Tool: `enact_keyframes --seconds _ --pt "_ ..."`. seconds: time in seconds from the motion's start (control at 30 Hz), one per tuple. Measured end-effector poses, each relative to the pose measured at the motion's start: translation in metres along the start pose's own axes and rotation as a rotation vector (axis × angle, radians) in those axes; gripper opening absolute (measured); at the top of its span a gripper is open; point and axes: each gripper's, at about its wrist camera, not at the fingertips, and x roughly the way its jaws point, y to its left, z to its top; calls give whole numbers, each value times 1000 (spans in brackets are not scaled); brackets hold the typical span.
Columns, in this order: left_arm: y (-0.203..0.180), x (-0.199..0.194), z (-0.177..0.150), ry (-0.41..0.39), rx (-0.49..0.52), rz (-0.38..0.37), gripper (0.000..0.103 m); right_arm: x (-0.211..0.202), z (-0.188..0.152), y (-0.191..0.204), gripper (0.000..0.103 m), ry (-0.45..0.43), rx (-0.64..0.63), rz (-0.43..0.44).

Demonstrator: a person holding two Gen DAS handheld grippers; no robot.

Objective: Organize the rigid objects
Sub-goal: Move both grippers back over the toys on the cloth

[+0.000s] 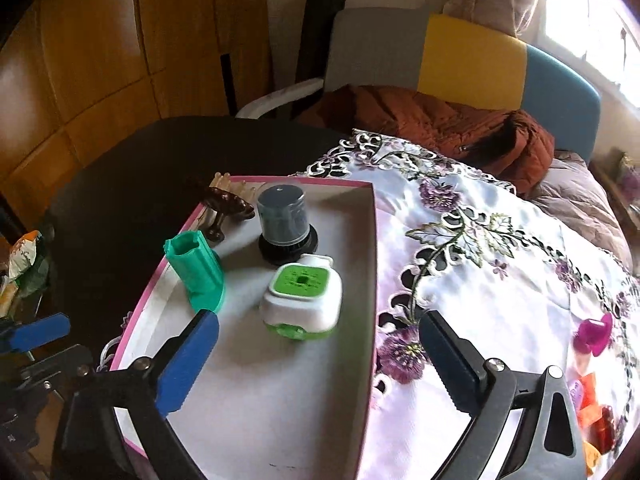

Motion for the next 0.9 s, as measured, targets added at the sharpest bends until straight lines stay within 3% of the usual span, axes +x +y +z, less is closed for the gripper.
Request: enact_keyframes --seconds 0.27,0.4,0.53,0.7,0.9 --pt "-7 1 -2 21 8 -61 50 -18 -12 -14 103 -14 15 -15" --pt "-19 -2 0 12 53 -97 50 -33 -22 -41 103 -7 45 -49" --pt "-41 -5 4 1 124 -143 50 -56 -36 -97 103 -4 162 -97" --pt "-78 0 6 30 223 -202 50 -97 -57 -183 103 -25 337 -220" --pt "-132 2 6 45 347 -278 50 -134 -82 -280 103 -41 567 -471"
